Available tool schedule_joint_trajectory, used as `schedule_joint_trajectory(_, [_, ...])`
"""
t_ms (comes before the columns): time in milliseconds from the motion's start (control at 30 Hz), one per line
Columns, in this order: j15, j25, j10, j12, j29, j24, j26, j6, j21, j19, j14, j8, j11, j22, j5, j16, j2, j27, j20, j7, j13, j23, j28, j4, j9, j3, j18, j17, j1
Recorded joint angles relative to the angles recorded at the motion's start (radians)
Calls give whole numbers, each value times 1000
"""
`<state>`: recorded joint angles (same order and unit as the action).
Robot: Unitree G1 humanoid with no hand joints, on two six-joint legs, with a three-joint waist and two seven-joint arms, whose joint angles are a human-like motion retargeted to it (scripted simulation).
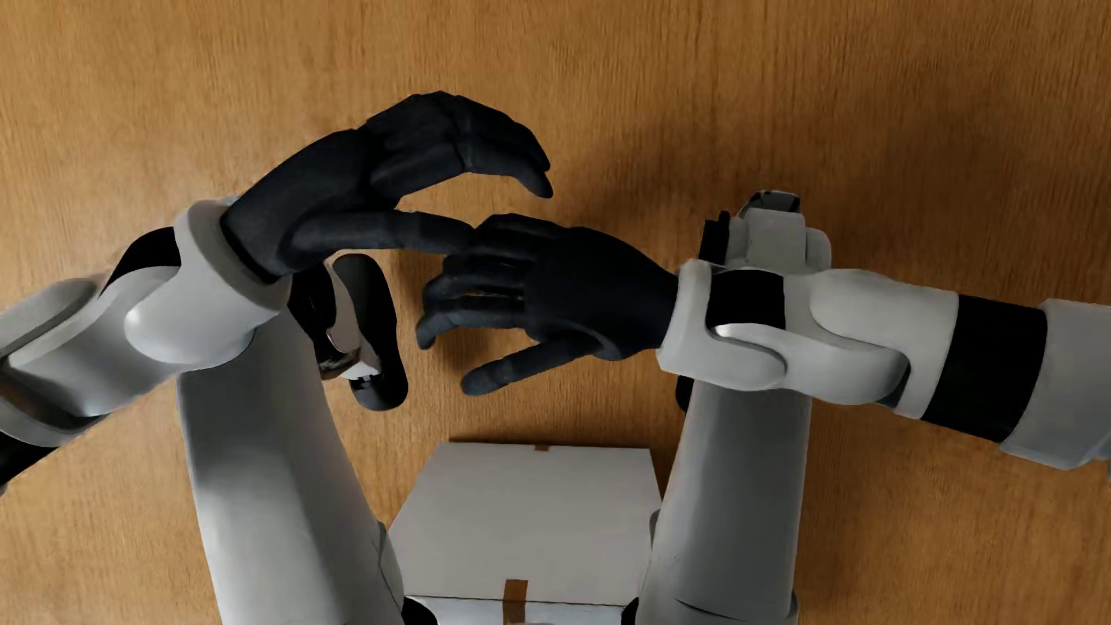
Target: Rise from the white box
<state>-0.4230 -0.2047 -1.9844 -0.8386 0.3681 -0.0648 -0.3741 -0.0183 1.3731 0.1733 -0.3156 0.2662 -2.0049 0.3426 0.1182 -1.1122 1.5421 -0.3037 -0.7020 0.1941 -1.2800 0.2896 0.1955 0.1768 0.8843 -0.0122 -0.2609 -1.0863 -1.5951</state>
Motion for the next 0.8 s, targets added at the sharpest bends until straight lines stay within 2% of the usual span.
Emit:
schedule_joint_trajectory(67, [-12, 19, 34, -257, 81, -22, -31, 3, 159, -6, -17, -3, 32, -15, -7, -8, 2, -14, -233, -7, -173, 1, 72, -7, 33, -1, 0, 28, -3])
schedule_joint_trajectory(100, [-11, 12, 62, -315, 92, -20, -32, 3, 171, -13, -18, -8, 60, -15, -13, -3, -2, -15, -292, -12, -185, -8, 70, -18, 39, -1, 9, 42, 0])
schedule_joint_trajectory(167, [-1, -10, 154, -316, 87, 3, -20, 2, 105, -29, -12, -23, 151, -64, -23, 57, -39, -13, -296, -23, -129, -67, 67, -43, 38, 2, 31, 83, 35])
schedule_joint_trajectory(233, [24, -48, 294, -240, 35, 59, -5, 2, -1, -46, 10, -47, 288, -175, -24, 143, -117, -15, -246, -46, -8, -186, 29, -64, 18, 2, 61, 151, 118])
schedule_joint_trajectory(300, [63, -105, 472, -163, -53, 131, 18, 4, -118, -62, 43, -74, 459, -349, -23, 262, -230, -15, -196, -70, 128, -362, -57, -79, -22, 3, 85, 258, 240])
schedule_joint_trajectory(367, [105, -182, 672, -102, -148, 233, 29, 5, -234, -81, 88, -107, 647, -583, -17, 418, -378, -38, -149, -101, 247, -611, -156, -99, -63, 8, 112, 411, 399])
schedule_joint_trajectory(433, [148, -244, 877, -45, -286, 329, 38, 5, -339, -93, 136, -145, 836, -865, -8, 588, -544, -52, -105, -127, 348, -891, -269, -114, -122, 8, 129, 584, 575])
schedule_joint_trajectory(500, [196, -309, 1078, 7, -402, 432, 55, 6, -398, -95, 192, -195, 1017, -1146, 2, 753, -716, -54, -84, -162, 439, -1112, -329, -119, -190, 13, 136, 720, 759])
schedule_joint_trajectory(533, [220, -321, 1179, 41, -488, 467, 82, 12, -429, -99, 223, -214, 1110, -1248, 3, 819, -805, -34, -71, -178, 487, -1175, -382, -123, -235, 13, 136, 767, 852])
schedule_joint_trajectory(567, [241, -279, 1285, 86, -530, 482, 120, 19, -478, -105, 254, -236, 1202, -1307, 6, 868, -900, 22, -60, -190, 547, -1231, -422, -134, -281, 10, 140, 800, 951])
schedule_joint_trajectory(600, [258, -216, 1393, 142, -542, 465, 155, 23, -531, -116, 281, -256, 1292, -1339, 3, 895, -998, 85, -39, -202, 617, -1268, -450, -147, -329, 5, 150, 822, 1057])
schedule_joint_trajectory(633, [277, -172, 1497, 209, -546, 444, 179, 28, -581, -133, 308, -275, 1381, -1348, -12, 903, -1089, 121, -3, -210, 686, -1274, -461, -159, -379, 2, 163, 827, 1158])
schedule_joint_trajectory(700, [306, -98, 1677, 351, -563, 355, 216, 35, -667, -161, 348, -310, 1541, -1354, -43, 891, -1259, 127, 78, -224, 821, -1227, -448, -172, -489, 1, 184, 797, 1342])
schedule_joint_trajectory(767, [321, -68, 1824, 486, -563, 268, 238, 35, -739, -173, 374, -334, 1665, -1349, -62, 859, -1391, 123, 163, -244, 943, -1149, -411, -178, -603, 1, 192, 748, 1491])
schedule_joint_trajectory(800, [322, -61, 1879, 543, -569, 250, 233, 37, -785, -179, 380, -346, 1714, -1345, -68, 848, -1448, 114, 204, -251, 997, -1119, -396, -180, -650, -2, 192, 725, 1552])
